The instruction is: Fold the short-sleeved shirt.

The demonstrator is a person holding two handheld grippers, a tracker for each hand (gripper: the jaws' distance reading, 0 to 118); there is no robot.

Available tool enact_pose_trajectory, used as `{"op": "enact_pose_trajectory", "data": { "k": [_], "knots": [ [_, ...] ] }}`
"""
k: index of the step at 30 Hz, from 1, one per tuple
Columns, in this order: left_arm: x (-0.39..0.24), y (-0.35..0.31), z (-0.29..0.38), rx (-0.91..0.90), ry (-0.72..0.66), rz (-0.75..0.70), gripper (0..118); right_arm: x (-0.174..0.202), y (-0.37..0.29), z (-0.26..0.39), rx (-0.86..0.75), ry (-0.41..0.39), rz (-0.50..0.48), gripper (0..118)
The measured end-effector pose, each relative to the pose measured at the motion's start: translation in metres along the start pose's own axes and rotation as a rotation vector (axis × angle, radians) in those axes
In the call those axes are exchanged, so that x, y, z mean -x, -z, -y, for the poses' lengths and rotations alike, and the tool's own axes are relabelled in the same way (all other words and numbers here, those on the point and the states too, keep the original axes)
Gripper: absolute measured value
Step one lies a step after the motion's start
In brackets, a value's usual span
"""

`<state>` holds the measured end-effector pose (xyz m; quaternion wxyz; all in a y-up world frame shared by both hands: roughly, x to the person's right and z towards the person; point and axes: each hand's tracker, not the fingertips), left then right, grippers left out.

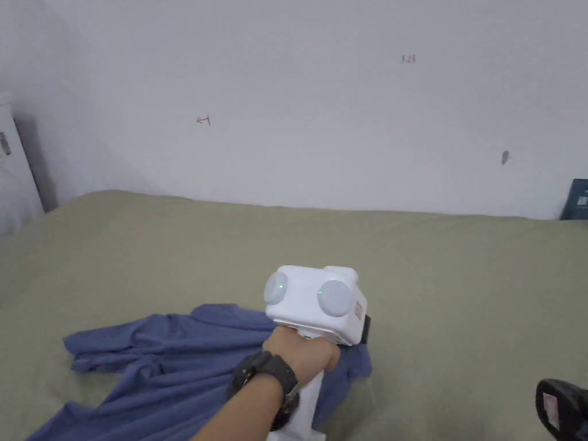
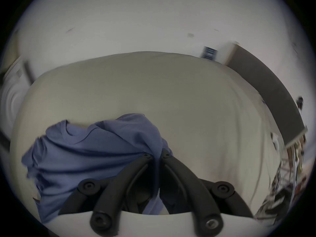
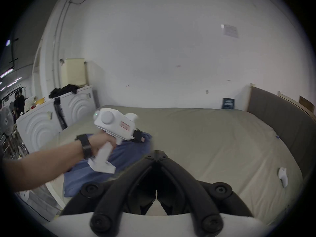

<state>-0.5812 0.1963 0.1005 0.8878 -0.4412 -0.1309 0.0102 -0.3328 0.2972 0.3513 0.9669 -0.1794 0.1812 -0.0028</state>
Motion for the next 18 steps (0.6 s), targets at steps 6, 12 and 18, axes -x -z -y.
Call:
{"op": "enact_pose_trajectory", "data": {
  "k": [6,12,18],
  "knots": [
    [-0.208,0.056,-0.037,0.036,0.290,0.271,5,-0.059,-0.040,-0.011,-0.039,0.017,0.143,2],
    [-0.325,0.083,-0.010,0.130,0.461,0.377,5,-0.095,-0.062,-0.006,-0.054,0.061,0.213,2],
    [-0.315,0.096,-0.005,0.135,0.453,0.309,6,-0.099,-0.066,0.001,-0.044,0.082,0.226,2]
  ]
}}
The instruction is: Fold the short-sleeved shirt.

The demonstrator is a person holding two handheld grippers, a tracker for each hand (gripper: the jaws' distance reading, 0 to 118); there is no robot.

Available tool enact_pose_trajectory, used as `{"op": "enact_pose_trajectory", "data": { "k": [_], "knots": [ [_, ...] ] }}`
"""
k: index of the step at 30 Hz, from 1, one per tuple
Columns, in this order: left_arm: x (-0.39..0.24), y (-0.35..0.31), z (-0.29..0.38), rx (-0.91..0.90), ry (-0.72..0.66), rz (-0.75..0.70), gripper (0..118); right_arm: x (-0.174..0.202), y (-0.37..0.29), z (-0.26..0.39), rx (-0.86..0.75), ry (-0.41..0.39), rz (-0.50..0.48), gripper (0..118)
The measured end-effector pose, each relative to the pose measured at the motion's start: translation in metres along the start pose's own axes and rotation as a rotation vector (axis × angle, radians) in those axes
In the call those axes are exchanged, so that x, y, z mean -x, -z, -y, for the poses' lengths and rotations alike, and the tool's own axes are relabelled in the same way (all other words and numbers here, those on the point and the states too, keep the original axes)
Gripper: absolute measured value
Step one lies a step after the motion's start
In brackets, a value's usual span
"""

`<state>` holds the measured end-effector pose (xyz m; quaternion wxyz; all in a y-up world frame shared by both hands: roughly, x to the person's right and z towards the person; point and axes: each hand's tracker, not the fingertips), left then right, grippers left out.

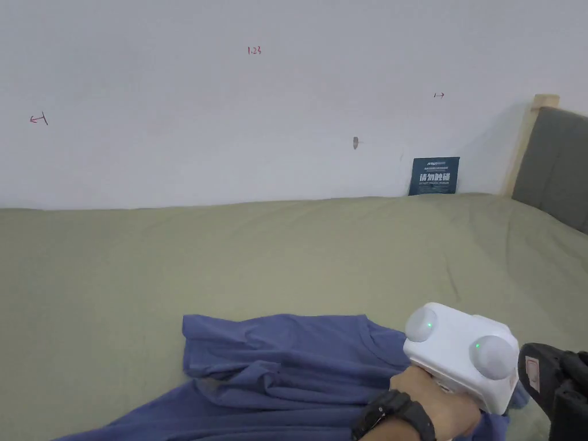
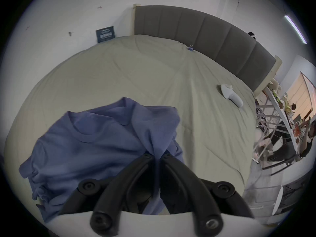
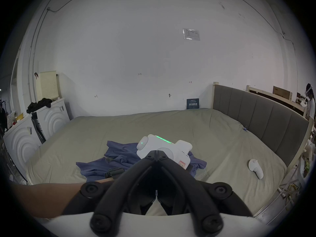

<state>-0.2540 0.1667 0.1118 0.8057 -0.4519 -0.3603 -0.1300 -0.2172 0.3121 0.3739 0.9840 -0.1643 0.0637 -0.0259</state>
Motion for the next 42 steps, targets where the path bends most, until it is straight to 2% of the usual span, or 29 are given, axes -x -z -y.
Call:
{"op": "enact_pose_trajectory", "data": {
  "k": [1,2,3,4,5,7,8,12,14,15,16,19,20,22,25,29,33,37,42],
  "knots": [
    [0.007,-0.004,0.000,-0.035,0.001,-0.043,14,0.001,-0.001,0.000,-0.005,0.006,-0.009,2],
    [0.007,-0.014,0.006,-0.083,0.007,-0.074,39,0.003,-0.002,0.000,-0.006,0.006,-0.016,2],
    [0.015,-0.023,0.008,-0.123,-0.007,-0.123,78,0.005,-0.003,0.000,-0.008,0.006,-0.020,2],
    [0.024,-0.035,0.011,-0.144,-0.033,-0.173,111,0.007,-0.004,-0.001,-0.009,0.004,-0.025,2],
    [0.032,-0.054,0.020,-0.162,-0.067,-0.163,112,0.008,-0.004,-0.001,-0.006,-0.004,-0.027,2],
    [0.054,-0.098,0.039,-0.201,-0.155,-0.107,111,0.010,-0.003,0.002,-0.002,-0.028,-0.018,2],
    [0.065,-0.122,0.054,-0.236,-0.177,-0.123,111,0.012,-0.002,0.002,0.005,-0.048,-0.009,2],
    [0.098,-0.225,0.143,-0.401,-0.194,-0.380,111,0.010,0.004,0.014,0.038,-0.073,0.011,2],
    [0.105,-0.277,0.203,-0.485,-0.254,-0.499,104,0.008,0.006,0.020,0.047,-0.059,0.017,2],
    [0.107,-0.300,0.230,-0.505,-0.303,-0.565,89,0.007,0.007,0.023,0.047,-0.051,0.015,2],
    [0.107,-0.322,0.258,-0.514,-0.364,-0.647,51,0.007,0.009,0.025,0.048,-0.042,0.015,2],
    [0.099,-0.368,0.329,-0.550,-0.537,-0.826,20,0.012,0.014,0.031,0.037,-0.035,0.017,2],
    [0.090,-0.380,0.352,-0.565,-0.550,-0.877,11,0.014,0.016,0.032,0.032,-0.040,0.015,2],
    [0.063,-0.397,0.388,-0.622,-0.567,-0.954,11,0.020,0.017,0.036,0.015,-0.066,0.014,2],
    [0.027,-0.404,0.428,-0.608,-0.627,-0.950,5,0.027,0.015,0.049,0.031,-0.098,0.017,2],
    [0.019,-0.385,0.438,-0.490,-0.646,-0.900,5,0.032,0.012,0.062,0.102,-0.069,-0.027,2],
    [0.030,-0.369,0.421,-0.480,-0.670,-0.853,5,0.036,0.010,0.060,0.085,-0.098,-0.018,2],
    [0.062,-0.350,0.384,-0.394,-0.643,-0.801,5,0.033,0.019,0.052,0.085,-0.105,-0.016,2],
    [0.153,-0.310,0.335,-0.264,-0.721,-0.640,6,0.030,0.043,0.051,0.107,-0.111,-0.012,2]
  ]
}}
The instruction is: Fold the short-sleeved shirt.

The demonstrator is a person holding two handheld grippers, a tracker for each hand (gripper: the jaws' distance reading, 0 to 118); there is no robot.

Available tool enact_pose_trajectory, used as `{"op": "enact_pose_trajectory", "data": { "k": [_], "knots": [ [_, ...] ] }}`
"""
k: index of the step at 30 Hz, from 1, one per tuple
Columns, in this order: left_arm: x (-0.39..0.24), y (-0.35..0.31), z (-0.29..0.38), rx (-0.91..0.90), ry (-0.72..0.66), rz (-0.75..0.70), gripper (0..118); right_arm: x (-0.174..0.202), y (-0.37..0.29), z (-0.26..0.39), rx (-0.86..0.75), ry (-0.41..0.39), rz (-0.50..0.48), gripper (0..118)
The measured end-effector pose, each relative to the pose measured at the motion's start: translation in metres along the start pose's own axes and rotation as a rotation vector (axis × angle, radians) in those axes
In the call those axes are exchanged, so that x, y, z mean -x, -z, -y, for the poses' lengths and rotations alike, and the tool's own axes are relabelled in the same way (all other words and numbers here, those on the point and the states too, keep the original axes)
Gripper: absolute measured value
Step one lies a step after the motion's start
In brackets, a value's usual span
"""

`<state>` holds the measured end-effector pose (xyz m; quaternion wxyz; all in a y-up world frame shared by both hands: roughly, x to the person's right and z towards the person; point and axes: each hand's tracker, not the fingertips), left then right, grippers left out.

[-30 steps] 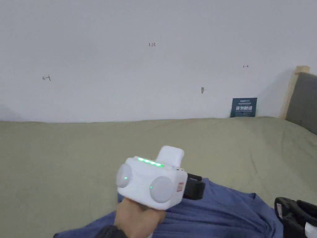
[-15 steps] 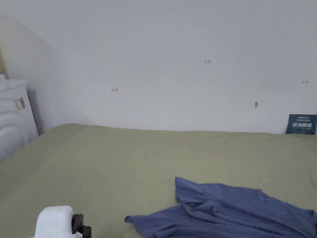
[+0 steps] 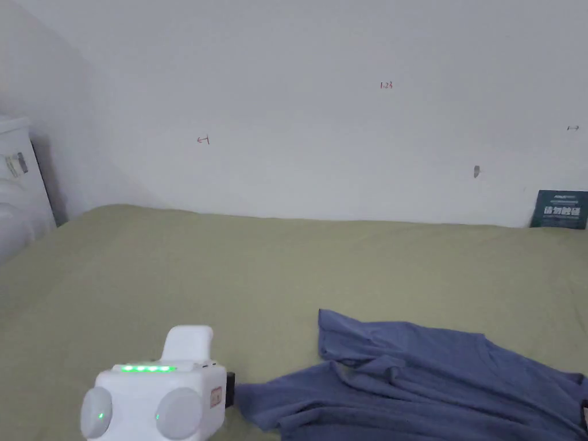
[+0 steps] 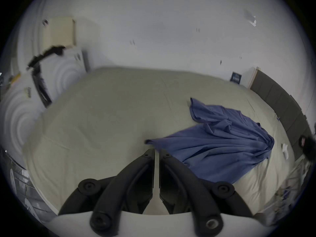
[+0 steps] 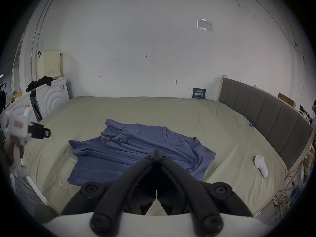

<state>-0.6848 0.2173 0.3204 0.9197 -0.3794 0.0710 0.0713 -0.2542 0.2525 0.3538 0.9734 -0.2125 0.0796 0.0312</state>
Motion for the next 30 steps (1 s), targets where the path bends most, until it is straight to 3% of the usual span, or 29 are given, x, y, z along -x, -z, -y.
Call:
{"op": "enact_pose_trajectory", "data": {
  "k": [4,7,9,10,18,20,21,22,23,26,30],
  "knots": [
    [0.003,0.078,-0.034,0.228,-0.060,0.024,8,-0.006,0.019,0.005,0.048,0.005,-0.002,2],
    [0.002,0.116,-0.037,0.302,-0.049,-0.041,21,-0.012,0.029,0.011,0.083,0.019,0.000,2],
    [0.002,0.125,-0.031,0.298,-0.102,-0.023,75,-0.018,0.033,0.014,0.102,0.030,-0.004,2],
    [0.004,0.130,-0.030,0.301,-0.124,-0.017,88,-0.021,0.035,0.016,0.112,0.032,-0.005,2],
    [-0.010,0.165,-0.021,0.377,-0.082,-0.120,85,-0.038,0.026,0.019,0.114,0.038,0.009,2],
    [-0.018,0.160,-0.016,0.337,-0.082,-0.104,63,-0.045,0.024,0.020,0.108,0.037,0.019,2],
    [-0.020,0.157,-0.017,0.321,-0.076,-0.071,38,-0.050,0.025,0.020,0.113,0.039,0.028,2],
    [-0.022,0.156,-0.017,0.322,-0.067,-0.022,7,-0.056,0.027,0.020,0.126,0.041,0.046,2],
    [-0.024,0.155,-0.018,0.335,-0.082,0.032,7,-0.061,0.029,0.021,0.139,0.043,0.064,2],
    [-0.043,0.141,-0.013,0.323,-0.033,-0.014,7,-0.088,0.044,0.021,0.204,0.055,0.121,2],
    [-0.044,0.134,-0.010,0.312,-0.037,-0.011,7,-0.132,0.081,0.013,0.290,0.127,0.181,6]
  ]
}}
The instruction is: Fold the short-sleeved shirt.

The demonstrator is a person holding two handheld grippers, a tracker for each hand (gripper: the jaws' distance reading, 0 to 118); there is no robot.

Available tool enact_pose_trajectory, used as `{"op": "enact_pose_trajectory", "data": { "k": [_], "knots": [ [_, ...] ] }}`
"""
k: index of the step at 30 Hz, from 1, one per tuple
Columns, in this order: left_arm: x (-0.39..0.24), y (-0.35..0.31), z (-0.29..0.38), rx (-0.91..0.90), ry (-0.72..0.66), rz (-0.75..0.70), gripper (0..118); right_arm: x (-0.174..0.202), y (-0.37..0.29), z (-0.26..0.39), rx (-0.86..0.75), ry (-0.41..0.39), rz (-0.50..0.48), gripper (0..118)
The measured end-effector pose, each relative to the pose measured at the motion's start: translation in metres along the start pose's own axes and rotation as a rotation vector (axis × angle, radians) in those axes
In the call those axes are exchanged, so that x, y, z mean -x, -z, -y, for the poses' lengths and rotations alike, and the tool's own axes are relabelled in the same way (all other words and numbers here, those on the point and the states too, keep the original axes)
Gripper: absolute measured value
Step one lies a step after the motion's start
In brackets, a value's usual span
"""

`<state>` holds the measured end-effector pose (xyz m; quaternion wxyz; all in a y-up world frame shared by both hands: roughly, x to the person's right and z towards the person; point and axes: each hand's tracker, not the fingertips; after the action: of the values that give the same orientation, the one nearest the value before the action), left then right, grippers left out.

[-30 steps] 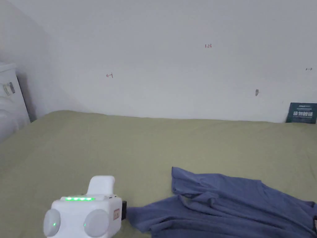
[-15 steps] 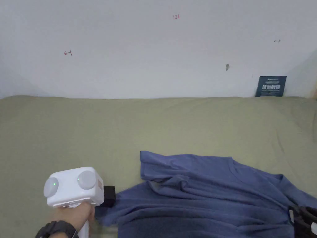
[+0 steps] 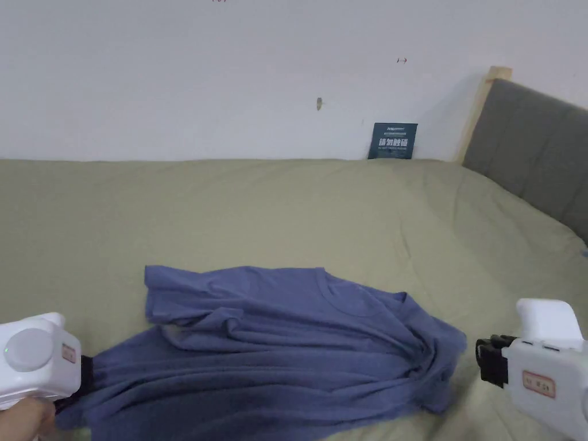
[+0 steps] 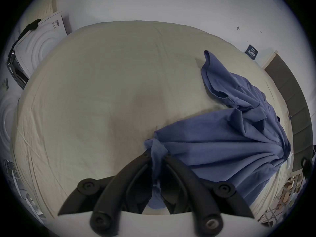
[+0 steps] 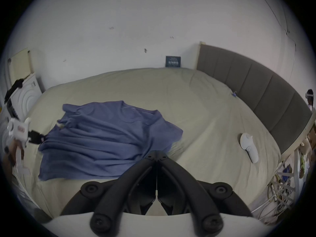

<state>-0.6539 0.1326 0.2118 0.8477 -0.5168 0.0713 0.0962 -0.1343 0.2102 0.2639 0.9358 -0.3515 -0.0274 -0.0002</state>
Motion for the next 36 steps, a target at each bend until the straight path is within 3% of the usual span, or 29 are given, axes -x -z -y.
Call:
{"op": "enact_pose_trajectory", "data": {
  "k": [3,4,7,9,10,14,17,18,19,20,22,24,26,28,32,36],
  "knots": [
    [0.003,0.000,0.001,-0.008,0.001,0.017,7,-0.013,0.034,-0.025,0.091,0.020,0.030,10],
    [0.003,-0.001,0.003,-0.011,0.003,0.021,7,-0.013,0.043,-0.034,0.096,0.007,0.030,16],
    [0.004,0.000,0.004,-0.020,0.002,0.029,7,-0.008,0.066,-0.049,0.135,-0.094,0.006,33],
    [0.000,0.000,0.006,-0.026,0.003,0.026,7,-0.006,0.089,-0.049,0.265,-0.060,-0.015,91],
    [0.002,0.003,0.004,-0.027,0.008,0.025,7,-0.007,0.100,-0.048,0.308,-0.005,-0.040,98],
    [0.002,0.004,0.004,-0.033,0.023,0.019,7,-0.011,0.138,-0.041,0.394,0.168,-0.043,95],
    [0.001,0.004,0.004,-0.036,0.027,0.020,7,-0.007,0.156,-0.034,0.425,0.199,-0.003,90],
    [0.002,0.004,0.004,-0.039,0.028,0.022,7,-0.006,0.159,-0.031,0.434,0.214,-0.028,64],
    [0.002,0.004,0.005,-0.044,0.027,0.028,7,-0.006,0.157,-0.029,0.423,0.242,-0.070,21],
    [0.003,0.003,0.006,-0.053,0.025,0.041,7,-0.002,0.155,-0.026,0.390,0.256,-0.103,9],
    [0.007,0.000,0.009,-0.088,0.012,0.100,7,0.007,0.143,-0.024,0.308,0.244,-0.087,9],
    [0.010,-0.004,0.010,-0.129,-0.014,0.179,7,0.017,0.134,-0.025,0.267,0.158,-0.100,9],
    [0.014,-0.010,0.008,-0.159,-0.083,0.238,7,0.024,0.123,-0.030,0.227,0.180,-0.141,9],
    [0.015,-0.019,0.001,-0.165,-0.085,0.266,7,0.034,0.112,-0.042,0.180,0.191,-0.175,9],
    [0.018,-0.039,-0.021,-0.220,-0.047,0.254,7,0.068,0.093,-0.074,0.097,0.106,-0.215,9],
    [0.022,-0.061,-0.046,-0.256,-0.047,0.297,7,0.102,0.083,-0.110,0.033,0.076,-0.253,9]
  ]
}}
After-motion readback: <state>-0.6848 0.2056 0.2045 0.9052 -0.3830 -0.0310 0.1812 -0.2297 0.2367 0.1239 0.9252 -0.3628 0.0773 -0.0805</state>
